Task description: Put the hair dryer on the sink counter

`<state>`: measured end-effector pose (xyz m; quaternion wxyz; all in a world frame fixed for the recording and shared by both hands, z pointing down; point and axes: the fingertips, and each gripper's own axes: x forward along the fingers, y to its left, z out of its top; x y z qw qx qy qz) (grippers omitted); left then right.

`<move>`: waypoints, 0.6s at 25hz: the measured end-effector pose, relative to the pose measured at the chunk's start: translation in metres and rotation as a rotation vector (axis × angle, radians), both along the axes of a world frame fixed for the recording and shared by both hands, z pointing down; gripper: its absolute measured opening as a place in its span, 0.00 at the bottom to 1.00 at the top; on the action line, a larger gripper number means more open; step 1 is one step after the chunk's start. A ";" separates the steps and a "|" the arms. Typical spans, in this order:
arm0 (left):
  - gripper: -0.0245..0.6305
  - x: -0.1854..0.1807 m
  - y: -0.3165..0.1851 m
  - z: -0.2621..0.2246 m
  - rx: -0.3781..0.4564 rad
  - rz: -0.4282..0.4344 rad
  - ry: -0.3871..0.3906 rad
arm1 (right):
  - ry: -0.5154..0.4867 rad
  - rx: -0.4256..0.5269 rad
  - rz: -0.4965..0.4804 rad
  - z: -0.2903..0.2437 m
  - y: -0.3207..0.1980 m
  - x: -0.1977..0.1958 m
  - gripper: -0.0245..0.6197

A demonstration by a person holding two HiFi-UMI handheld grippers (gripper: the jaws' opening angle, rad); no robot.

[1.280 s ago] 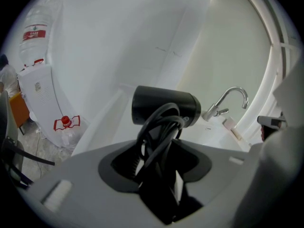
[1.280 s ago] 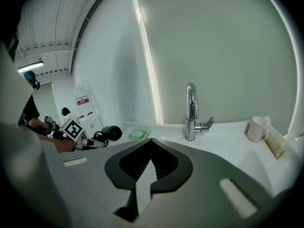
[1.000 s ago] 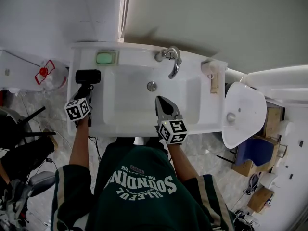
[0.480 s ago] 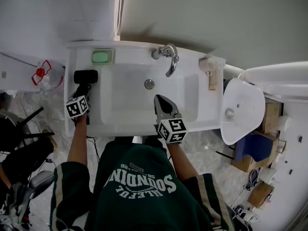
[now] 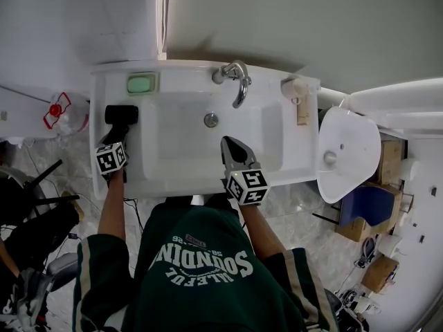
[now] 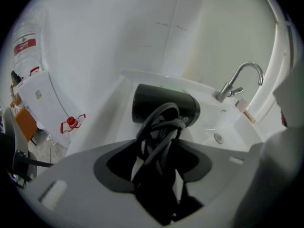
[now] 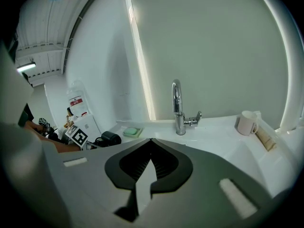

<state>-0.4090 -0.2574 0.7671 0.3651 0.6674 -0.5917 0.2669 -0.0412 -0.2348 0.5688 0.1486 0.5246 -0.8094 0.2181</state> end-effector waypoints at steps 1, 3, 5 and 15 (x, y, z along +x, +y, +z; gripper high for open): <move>0.42 0.000 0.002 -0.001 0.002 -0.005 0.003 | 0.000 0.000 0.003 0.000 0.001 0.001 0.04; 0.43 0.000 0.006 -0.005 0.018 -0.017 0.007 | -0.002 0.004 0.012 -0.002 0.004 0.002 0.04; 0.43 -0.003 0.012 -0.012 0.042 -0.033 0.002 | -0.008 0.011 0.019 -0.004 0.006 0.004 0.04; 0.40 0.024 0.025 -0.117 0.380 0.044 -0.105 | -0.068 0.055 0.006 -0.014 0.005 0.029 0.04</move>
